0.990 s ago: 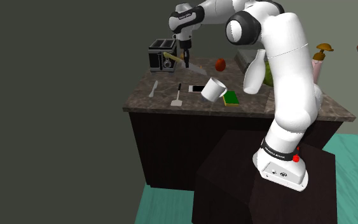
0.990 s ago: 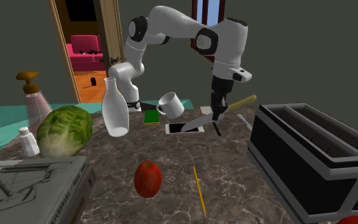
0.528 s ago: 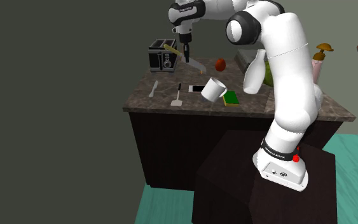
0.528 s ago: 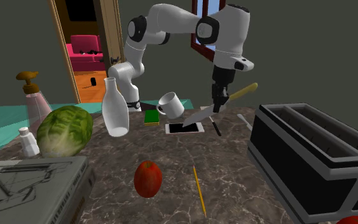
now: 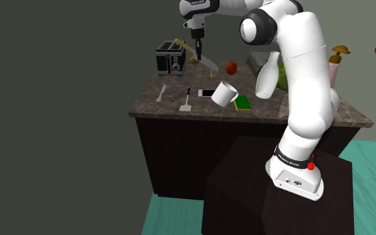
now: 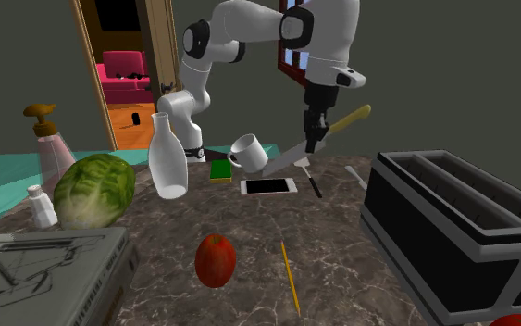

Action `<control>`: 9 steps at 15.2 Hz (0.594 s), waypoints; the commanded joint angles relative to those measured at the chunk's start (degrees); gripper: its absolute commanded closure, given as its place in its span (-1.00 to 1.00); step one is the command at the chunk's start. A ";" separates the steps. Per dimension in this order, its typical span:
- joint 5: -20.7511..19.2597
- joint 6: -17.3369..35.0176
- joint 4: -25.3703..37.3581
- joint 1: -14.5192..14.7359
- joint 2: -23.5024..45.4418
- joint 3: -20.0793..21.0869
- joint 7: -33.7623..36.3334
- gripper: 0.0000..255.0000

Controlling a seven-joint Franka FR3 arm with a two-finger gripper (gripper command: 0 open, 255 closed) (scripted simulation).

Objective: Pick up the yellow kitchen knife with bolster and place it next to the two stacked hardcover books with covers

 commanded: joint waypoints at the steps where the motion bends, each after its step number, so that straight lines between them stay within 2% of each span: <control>1: -0.66 1.63 -4.46 -0.51 -2.92 -0.69 -1.64 1.00; 9: -3.35 7.15 -18.94 -3.79 -12.58 -3.90 -8.99 1.00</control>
